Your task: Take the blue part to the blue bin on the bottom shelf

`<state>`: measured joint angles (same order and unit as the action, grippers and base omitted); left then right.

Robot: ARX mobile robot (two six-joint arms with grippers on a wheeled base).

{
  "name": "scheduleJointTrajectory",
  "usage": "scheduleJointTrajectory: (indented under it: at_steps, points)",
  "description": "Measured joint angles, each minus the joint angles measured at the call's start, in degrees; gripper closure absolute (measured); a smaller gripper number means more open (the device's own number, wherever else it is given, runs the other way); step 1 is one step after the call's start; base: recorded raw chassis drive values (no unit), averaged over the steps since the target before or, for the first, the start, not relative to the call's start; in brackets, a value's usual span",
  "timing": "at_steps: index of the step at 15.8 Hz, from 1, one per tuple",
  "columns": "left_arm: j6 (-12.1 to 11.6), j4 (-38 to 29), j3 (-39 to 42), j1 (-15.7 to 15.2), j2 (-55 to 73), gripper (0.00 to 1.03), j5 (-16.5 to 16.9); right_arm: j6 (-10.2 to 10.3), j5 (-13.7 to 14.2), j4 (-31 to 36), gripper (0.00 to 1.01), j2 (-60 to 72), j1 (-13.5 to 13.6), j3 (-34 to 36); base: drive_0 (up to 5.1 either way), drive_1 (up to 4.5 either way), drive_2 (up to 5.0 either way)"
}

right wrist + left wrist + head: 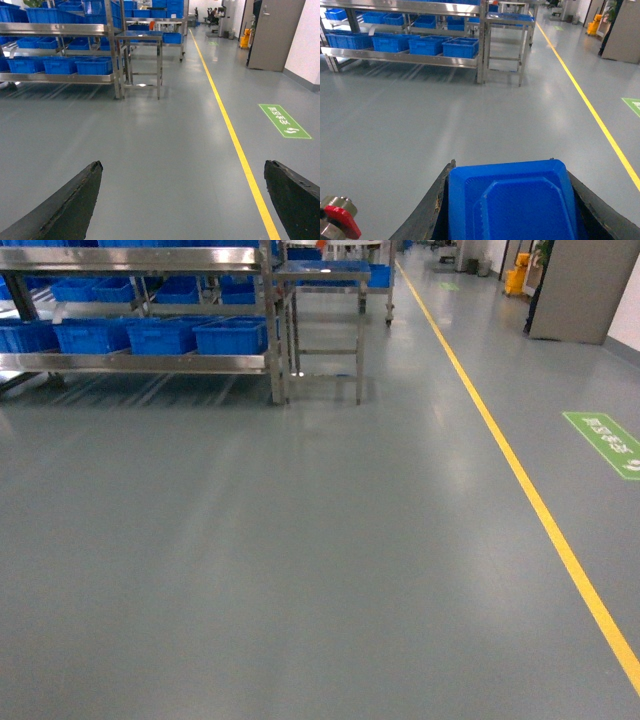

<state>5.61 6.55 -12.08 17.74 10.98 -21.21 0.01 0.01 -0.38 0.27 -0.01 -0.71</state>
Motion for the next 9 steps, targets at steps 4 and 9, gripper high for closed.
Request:
scheduleJointTrajectory:
  at_steps: [4,9]
  points:
    - [0.0,0.0,0.0,0.0,0.1,0.59,0.0,0.0,0.0,0.1,0.03,0.0,0.0,0.0,-0.1,4.22,-4.4]
    - [0.0,0.2,0.0,0.0,0.2,0.59,0.0,0.0,0.0,0.2,0.03,0.0,0.0,0.0,-0.1,4.22,-4.4]
